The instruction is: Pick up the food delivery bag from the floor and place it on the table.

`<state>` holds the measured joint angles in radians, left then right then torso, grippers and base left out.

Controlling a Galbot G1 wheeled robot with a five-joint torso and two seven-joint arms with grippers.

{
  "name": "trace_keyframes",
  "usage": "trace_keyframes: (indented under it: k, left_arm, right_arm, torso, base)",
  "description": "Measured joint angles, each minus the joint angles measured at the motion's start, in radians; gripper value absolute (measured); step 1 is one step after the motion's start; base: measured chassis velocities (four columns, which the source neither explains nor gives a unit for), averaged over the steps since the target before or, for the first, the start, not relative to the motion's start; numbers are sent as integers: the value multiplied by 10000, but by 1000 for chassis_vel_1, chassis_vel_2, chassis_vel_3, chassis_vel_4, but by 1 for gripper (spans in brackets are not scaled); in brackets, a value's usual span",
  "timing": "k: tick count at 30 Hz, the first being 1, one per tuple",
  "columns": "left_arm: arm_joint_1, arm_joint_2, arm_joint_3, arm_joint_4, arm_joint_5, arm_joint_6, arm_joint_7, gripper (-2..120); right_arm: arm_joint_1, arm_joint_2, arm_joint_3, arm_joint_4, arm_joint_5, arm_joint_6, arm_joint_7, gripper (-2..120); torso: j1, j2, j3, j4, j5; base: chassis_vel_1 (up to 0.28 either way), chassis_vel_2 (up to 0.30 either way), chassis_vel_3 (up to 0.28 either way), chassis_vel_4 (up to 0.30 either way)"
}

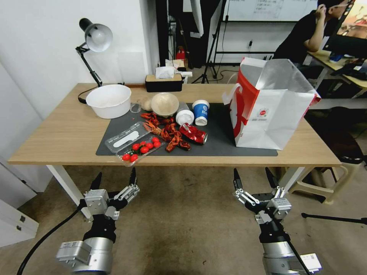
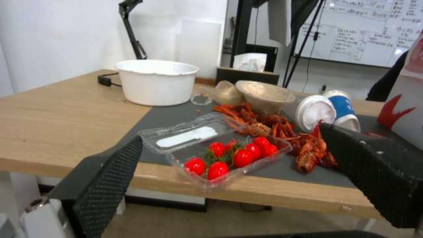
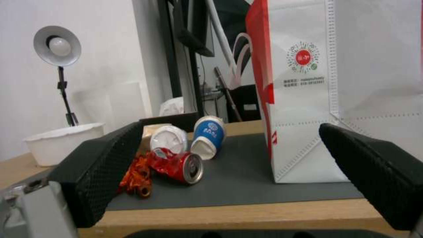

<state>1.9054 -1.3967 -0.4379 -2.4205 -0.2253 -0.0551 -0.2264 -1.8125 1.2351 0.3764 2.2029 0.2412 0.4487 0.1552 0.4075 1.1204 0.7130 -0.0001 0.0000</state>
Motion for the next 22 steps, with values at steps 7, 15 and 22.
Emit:
trace_keyframes:
  k: [7,15,22]
  left_arm:
    - [19,-1,-12,-5,0,-24,-37,100]
    - [24,0,-16,-9,3,-24,-41,100]
    - [28,1,-17,-13,4,-25,-41,100]
  right_arm:
    - [-25,7,2,-18,-3,8,0,100]
    - [-28,5,8,-18,-3,14,0,100]
    - [-28,4,12,-18,-3,17,0,100]
  torso:
    - [0,0,0,0,0]
    - [1,0,0,0,0]
    - [0,0,0,0,0]
  base:
    - [0,0,0,0]
    - [0,0,0,0]
    - [0,0,0,0]
